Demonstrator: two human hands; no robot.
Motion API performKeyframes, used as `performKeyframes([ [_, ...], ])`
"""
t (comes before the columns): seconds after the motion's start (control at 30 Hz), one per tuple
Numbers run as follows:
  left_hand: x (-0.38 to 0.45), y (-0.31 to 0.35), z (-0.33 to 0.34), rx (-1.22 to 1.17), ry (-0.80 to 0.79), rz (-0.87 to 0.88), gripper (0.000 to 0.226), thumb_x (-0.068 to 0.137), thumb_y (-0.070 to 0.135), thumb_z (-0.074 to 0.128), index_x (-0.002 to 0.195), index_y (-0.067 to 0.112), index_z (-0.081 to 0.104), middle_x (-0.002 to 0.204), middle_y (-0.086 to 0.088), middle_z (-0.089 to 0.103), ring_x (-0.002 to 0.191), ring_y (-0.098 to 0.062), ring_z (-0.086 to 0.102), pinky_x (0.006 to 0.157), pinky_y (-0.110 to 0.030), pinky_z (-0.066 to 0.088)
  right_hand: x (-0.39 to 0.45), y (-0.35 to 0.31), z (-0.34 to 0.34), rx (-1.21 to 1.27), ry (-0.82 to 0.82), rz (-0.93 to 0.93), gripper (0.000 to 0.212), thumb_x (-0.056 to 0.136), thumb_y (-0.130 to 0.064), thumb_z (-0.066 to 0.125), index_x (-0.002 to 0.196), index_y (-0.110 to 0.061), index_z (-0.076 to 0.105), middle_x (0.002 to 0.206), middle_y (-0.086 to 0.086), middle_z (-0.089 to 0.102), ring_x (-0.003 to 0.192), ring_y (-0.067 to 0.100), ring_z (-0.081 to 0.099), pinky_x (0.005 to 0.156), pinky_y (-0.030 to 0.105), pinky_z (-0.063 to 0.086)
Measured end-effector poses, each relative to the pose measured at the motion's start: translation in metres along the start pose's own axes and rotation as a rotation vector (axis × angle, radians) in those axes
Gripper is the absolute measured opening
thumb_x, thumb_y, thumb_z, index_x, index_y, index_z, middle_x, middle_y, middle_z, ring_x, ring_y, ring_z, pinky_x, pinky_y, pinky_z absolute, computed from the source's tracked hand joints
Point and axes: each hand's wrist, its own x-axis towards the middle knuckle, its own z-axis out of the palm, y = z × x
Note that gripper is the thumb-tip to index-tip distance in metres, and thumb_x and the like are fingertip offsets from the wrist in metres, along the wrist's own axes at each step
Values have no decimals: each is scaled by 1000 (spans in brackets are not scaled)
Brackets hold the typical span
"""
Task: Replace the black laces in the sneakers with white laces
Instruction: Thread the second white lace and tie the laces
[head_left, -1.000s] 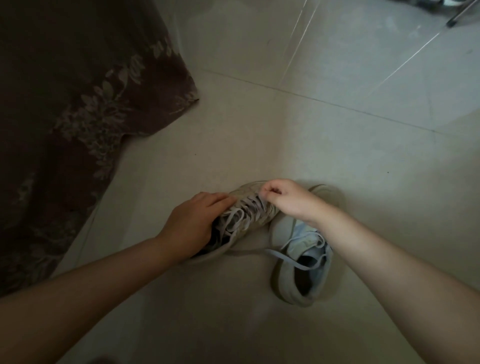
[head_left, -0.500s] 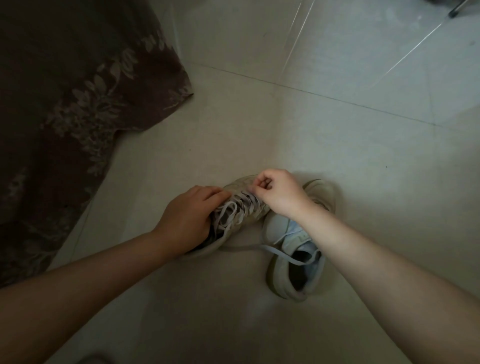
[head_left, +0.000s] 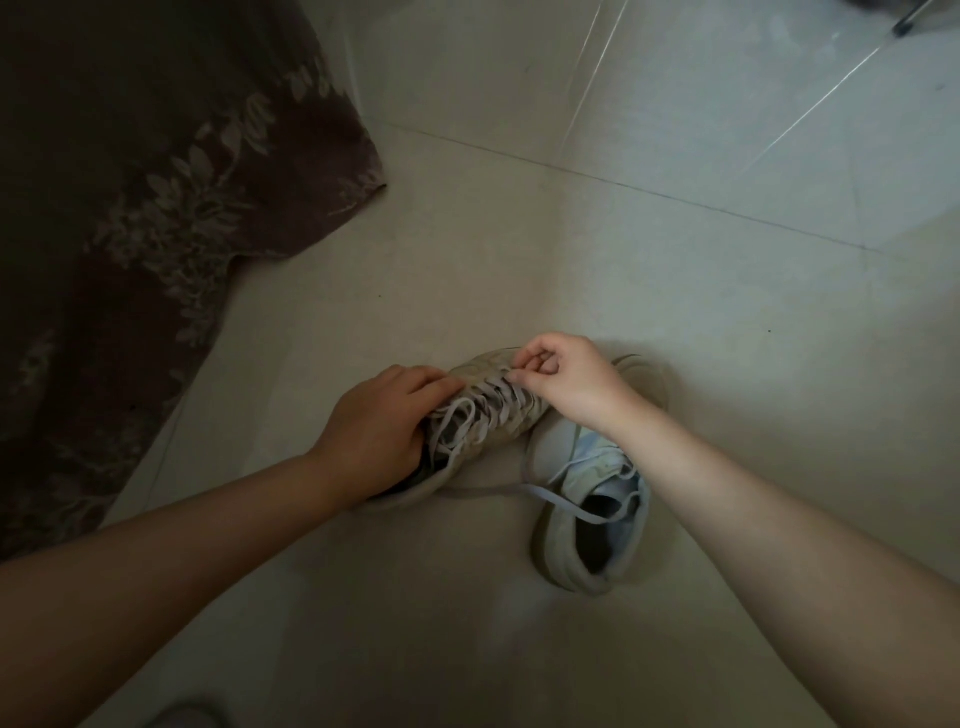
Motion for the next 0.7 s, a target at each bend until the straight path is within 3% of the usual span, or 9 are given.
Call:
performKeyframes([
  [0.2, 0, 0, 0, -28, -7, -5, 52, 80, 30, 33, 121, 17, 62, 116, -2, 64, 96, -27, 61, 66, -32, 49, -10, 5, -5, -24, 17, -27, 17, 81, -18, 72, 84, -18, 55, 79, -2, 57, 68, 10, 51, 69, 23, 46],
  [0.3, 3, -4, -1, -77, 16, 13, 56, 71, 29, 35, 117, 17, 65, 113, -2, 64, 103, -25, 58, 79, -36, 49, -17, 5, -5, -68, -17, -17, 12, 83, -21, 70, 84, -18, 58, 79, -3, 60, 69, 9, 54, 72, 26, 49],
  [0.37, 9, -6, -4, -233, 51, -52, 52, 71, 32, 37, 111, 18, 68, 111, 2, 66, 109, -18, 54, 92, -34, 43, -20, 5, -4, -104, -15, -15, 12, 83, -23, 70, 86, -17, 60, 81, -1, 62, 71, 11, 56, 72, 27, 50],
  [0.47, 34, 8, -13, -580, 88, -298, 24, 86, 20, 50, 97, 22, 71, 95, 7, 69, 96, -5, 61, 85, -19, 44, -26, 6, -2, -170, 3, -5, 11, 83, -25, 69, 84, -18, 61, 80, 0, 64, 70, 12, 57, 71, 28, 50],
  [0.6, 67, 23, -11, -416, -49, -127, 19, 83, 26, 68, 100, 19, 73, 90, 6, 65, 85, -10, 62, 81, -28, 50, -37, 11, -1, -198, -19, 22, 11, 84, -23, 68, 79, -25, 58, 75, -8, 61, 69, 7, 57, 67, 23, 48],
  [0.7, 82, 25, -9, -225, -126, -39, 16, 82, 26, 69, 96, 21, 74, 94, 0, 63, 87, -17, 60, 78, -34, 50, -38, 14, 2, -184, -4, 61, 13, 82, -23, 70, 77, -25, 58, 72, -10, 60, 67, 5, 56, 66, 22, 47],
])
